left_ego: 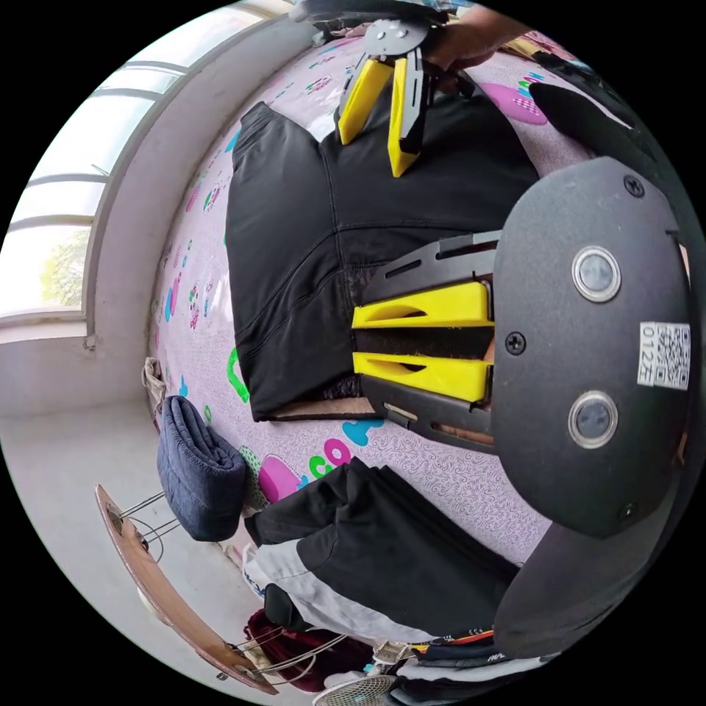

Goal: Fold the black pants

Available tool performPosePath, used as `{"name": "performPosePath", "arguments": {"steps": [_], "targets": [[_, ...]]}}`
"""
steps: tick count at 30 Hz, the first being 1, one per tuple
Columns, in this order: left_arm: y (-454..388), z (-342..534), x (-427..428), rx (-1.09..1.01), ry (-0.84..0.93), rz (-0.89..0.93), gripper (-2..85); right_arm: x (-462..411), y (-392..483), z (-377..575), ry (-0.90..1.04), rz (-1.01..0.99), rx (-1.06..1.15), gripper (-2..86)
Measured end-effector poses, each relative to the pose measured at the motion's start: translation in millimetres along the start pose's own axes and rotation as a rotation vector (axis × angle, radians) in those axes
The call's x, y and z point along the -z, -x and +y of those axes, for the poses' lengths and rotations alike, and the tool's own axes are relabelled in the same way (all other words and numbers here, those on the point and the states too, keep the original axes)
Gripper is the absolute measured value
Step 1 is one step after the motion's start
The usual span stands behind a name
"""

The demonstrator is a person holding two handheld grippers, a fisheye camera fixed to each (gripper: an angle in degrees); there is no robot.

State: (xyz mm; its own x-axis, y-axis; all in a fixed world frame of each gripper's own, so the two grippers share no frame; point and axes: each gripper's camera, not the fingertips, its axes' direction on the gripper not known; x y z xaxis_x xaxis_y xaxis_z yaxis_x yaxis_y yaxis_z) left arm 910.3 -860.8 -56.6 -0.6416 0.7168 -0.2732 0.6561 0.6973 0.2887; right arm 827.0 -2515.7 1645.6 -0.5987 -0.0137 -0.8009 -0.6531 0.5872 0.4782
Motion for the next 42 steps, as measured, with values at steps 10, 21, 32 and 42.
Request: {"name": "performPosePath", "arguments": {"steps": [10,21,32,42], "targets": [[-25,21,-21,-0.159,-0.001,-0.045,4.3,7,52,-47,-0.039,0.046,0.028,22.8],[-80,52,-40,-0.234,-0.062,-0.413,7.2,12,67,-118,-0.04,0.044,0.027,22.8],[-51,50,-49,-0.228,-0.025,-0.256,4.5,14,58,-199,-0.045,0.042,0.025,22.8],[-16,28,-50,-0.334,0.049,0.383,8.9,41,16,-268,-0.019,-0.013,0.007,20.0]]}}
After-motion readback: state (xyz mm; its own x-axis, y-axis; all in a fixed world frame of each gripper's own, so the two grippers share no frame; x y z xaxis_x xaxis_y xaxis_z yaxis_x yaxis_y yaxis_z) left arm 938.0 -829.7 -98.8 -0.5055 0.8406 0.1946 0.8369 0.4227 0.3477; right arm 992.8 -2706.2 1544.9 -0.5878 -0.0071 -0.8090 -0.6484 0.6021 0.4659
